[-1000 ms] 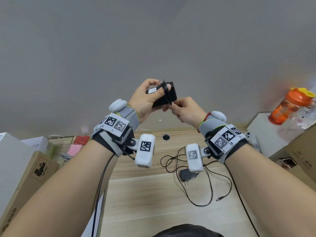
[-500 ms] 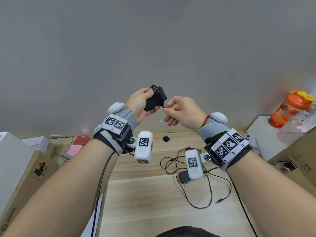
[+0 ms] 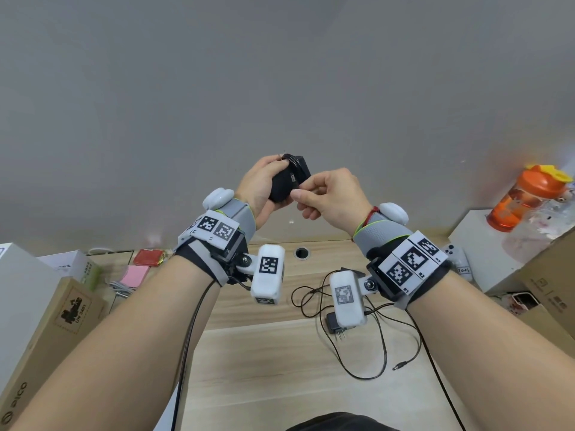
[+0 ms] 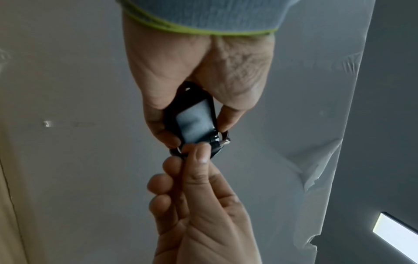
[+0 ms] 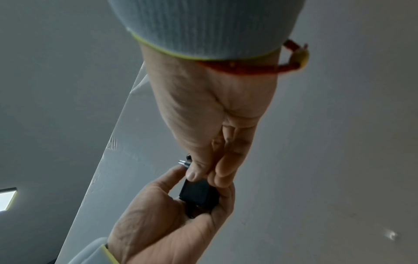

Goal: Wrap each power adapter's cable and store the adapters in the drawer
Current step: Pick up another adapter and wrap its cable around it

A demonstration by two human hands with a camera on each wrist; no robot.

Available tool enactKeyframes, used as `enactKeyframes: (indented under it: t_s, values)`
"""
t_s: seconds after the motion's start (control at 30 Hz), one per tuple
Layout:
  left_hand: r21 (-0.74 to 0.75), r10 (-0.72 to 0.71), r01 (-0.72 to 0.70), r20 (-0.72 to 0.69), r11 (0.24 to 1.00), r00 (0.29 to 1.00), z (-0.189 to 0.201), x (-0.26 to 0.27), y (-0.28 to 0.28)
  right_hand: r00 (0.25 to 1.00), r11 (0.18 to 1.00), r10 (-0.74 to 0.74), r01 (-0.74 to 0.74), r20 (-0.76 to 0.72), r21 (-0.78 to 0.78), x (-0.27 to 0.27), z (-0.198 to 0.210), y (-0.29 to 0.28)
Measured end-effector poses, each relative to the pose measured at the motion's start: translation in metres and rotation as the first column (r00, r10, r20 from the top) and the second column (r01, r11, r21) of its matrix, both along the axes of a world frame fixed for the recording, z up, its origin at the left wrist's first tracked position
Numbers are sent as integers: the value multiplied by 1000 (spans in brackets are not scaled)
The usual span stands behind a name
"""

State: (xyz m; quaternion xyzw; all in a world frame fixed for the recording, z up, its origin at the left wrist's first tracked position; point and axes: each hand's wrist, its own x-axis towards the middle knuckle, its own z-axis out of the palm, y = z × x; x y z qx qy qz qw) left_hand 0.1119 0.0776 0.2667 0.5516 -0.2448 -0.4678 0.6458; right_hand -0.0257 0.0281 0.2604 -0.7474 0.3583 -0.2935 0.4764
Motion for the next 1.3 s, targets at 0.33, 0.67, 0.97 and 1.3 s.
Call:
enactKeyframes:
  t_s: [0.33,0.67,0.97,1.3]
  values:
    - [67,-31,22,141,997,990,-1,-6,0,964,968,-252,251,-87,-22,2,-9,-13]
    - [183,-126,71,306,981,944,-6,-11,5,952,935,-305,301,9,-187,3,-10,-19]
    - [206,-162,106,277,973,947,-9,-12,7,975,929,-222,212,-1,-304,1,-13,-21]
    - [134,-61,69,-62,989,996,-3,-3,12,982,994,73,-58,172,-89,-5,-10,-21]
